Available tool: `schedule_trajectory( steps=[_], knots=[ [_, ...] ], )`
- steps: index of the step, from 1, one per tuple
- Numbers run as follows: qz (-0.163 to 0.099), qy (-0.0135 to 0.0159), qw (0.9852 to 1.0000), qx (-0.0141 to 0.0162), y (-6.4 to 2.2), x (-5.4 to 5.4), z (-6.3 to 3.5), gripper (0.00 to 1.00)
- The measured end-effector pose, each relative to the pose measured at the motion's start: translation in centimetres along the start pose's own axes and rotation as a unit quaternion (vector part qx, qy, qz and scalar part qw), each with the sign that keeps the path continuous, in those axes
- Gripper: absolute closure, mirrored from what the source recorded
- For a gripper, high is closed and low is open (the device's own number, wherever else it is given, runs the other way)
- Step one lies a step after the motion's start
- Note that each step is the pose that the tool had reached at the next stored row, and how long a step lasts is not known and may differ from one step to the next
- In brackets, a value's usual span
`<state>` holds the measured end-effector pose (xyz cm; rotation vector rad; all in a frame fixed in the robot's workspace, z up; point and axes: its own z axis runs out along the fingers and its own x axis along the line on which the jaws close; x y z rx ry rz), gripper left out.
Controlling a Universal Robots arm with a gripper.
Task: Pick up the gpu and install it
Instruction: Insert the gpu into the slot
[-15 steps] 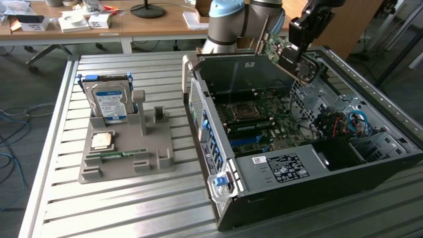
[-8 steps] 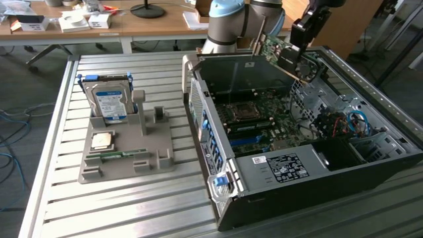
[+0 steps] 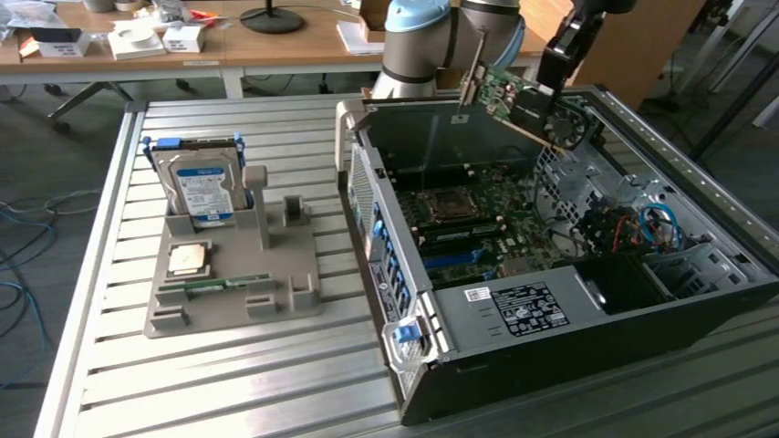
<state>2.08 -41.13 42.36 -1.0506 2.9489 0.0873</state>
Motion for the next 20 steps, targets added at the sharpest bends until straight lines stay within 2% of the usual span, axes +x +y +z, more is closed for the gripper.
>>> schedule_trajectory(
  steps=[5, 10, 16, 20],
  knots=[
    [-0.035, 0.0017, 0.9994, -0.0010, 0.00, 0.00, 0.01, 0.74],
    [-0.071, 0.0035, 0.9975, -0.0020, 0.00, 0.00, 0.03, 0.74],
    [-0.113, 0.0056, 0.9936, -0.0032, 0.00, 0.00, 0.05, 0.74],
    [-0.142, 0.0070, 0.9899, -0.0040, 0.00, 0.00, 0.07, 0.74]
  ],
)
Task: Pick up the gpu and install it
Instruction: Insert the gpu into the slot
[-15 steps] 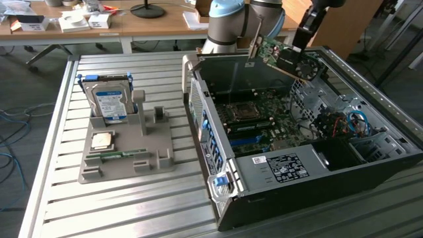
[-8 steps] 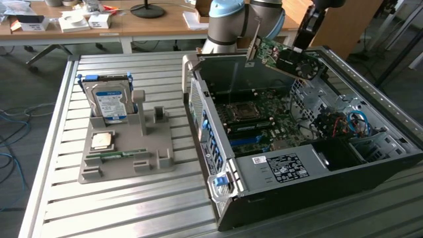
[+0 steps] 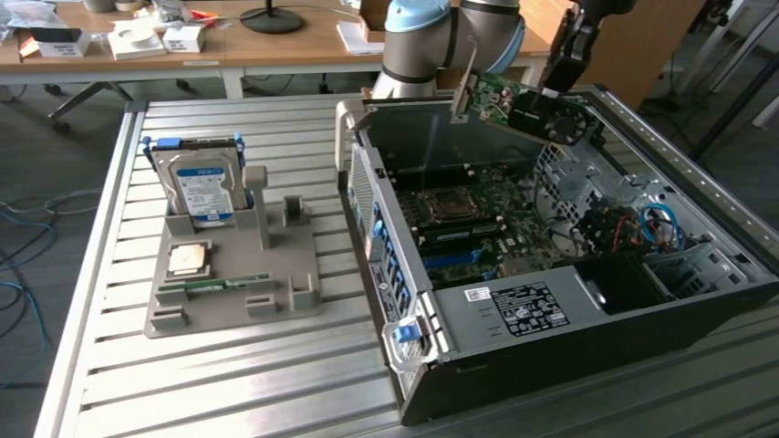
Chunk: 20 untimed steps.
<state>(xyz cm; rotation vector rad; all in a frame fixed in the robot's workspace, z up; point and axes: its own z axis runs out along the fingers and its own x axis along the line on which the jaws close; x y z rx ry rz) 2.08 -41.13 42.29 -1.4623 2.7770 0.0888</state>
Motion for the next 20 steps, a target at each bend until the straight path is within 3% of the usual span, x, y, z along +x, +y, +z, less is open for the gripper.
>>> schedule_trajectory(
  steps=[5, 10, 20],
  knots=[
    [-0.038, 0.0019, 0.9993, -0.0010, 0.00, 0.00, 0.02, 0.74],
    [-0.072, 0.0035, 0.9974, -0.0020, 0.00, 0.00, 0.04, 0.74],
    [-0.131, 0.0065, 0.9914, -0.0036, 0.00, 0.00, 0.07, 0.74]
  ],
)
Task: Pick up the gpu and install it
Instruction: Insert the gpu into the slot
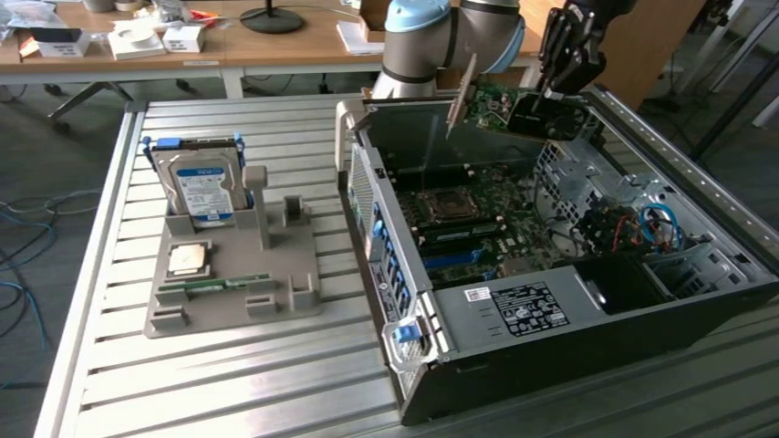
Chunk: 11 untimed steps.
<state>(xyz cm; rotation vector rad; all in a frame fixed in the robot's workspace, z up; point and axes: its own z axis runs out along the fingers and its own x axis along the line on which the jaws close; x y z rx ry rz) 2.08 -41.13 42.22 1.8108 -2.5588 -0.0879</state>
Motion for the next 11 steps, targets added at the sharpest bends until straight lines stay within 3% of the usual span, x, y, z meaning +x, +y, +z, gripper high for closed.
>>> schedule_trajectory(
  steps=[6, 11],
  knots=[
    [-0.033, 0.0017, 0.9994, -0.0009, 0.00, 0.00, 0.02, 0.74],
    [-0.065, 0.0033, 0.9979, -0.0018, 0.00, 0.00, 0.04, 0.74]
  ],
)
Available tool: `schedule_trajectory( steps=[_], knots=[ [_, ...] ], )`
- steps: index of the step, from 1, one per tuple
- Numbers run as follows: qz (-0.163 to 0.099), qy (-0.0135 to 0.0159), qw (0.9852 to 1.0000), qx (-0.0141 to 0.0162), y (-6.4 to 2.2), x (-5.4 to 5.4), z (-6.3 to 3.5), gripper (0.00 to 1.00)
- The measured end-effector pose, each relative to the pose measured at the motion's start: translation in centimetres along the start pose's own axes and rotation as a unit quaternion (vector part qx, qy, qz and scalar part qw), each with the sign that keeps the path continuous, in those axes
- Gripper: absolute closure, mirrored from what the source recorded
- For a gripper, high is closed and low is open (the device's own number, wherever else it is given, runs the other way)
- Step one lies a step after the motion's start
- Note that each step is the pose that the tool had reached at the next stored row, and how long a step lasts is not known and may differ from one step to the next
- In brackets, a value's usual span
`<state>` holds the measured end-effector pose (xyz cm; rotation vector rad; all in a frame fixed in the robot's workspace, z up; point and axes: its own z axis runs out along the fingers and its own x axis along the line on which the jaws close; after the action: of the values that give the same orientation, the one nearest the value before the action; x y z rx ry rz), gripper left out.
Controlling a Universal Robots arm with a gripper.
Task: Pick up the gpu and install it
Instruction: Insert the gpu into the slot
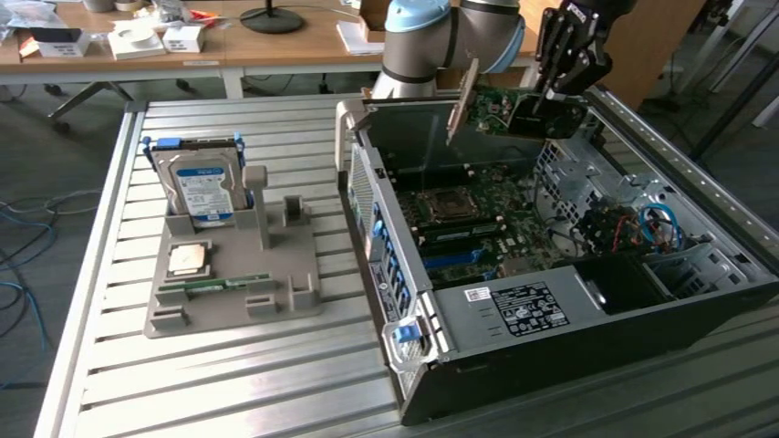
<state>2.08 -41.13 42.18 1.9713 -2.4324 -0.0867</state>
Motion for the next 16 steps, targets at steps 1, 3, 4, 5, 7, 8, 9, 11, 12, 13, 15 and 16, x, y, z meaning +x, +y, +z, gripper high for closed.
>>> schedule_trajectory(
  steps=[1, 3, 4, 5, 7, 8, 9, 11, 12, 13, 15, 16],
  knots=[
    [-0.006, 0.0003, 1.0000, -0.0001, 0.00, 0.00, 0.00, 0.74],
    [-0.018, 0.0009, 0.9998, -0.0005, 0.00, 0.00, 0.01, 0.74],
    [-0.024, 0.0012, 0.9997, -0.0006, 0.00, 0.00, 0.01, 0.74],
    [-0.029, 0.0014, 0.9996, -0.0008, 0.00, 0.00, 0.01, 0.74],
    [-0.031, 0.0016, 0.9995, -0.0009, 0.00, 0.00, 0.01, 0.74],
    [-0.032, 0.0016, 0.9995, -0.0009, 0.00, 0.00, 0.01, 0.74],
    [-0.032, 0.0016, 0.9995, -0.0009, 0.00, 0.00, 0.01, 0.74],
    [-0.032, 0.0016, 0.9995, -0.0009, 0.00, 0.00, 0.01, 0.74],
    [-0.033, 0.0017, 0.9995, -0.0009, 0.00, 0.00, 0.01, 0.74],
    [-0.034, 0.0017, 0.9994, -0.0009, 0.00, 0.00, 0.01, 0.74],
    [-0.042, 0.0021, 0.9991, -0.0011, 0.00, 0.00, 0.01, 0.74],
    [-0.048, 0.0024, 0.9988, -0.0013, 0.00, 0.00, 0.02, 0.74]
  ],
)
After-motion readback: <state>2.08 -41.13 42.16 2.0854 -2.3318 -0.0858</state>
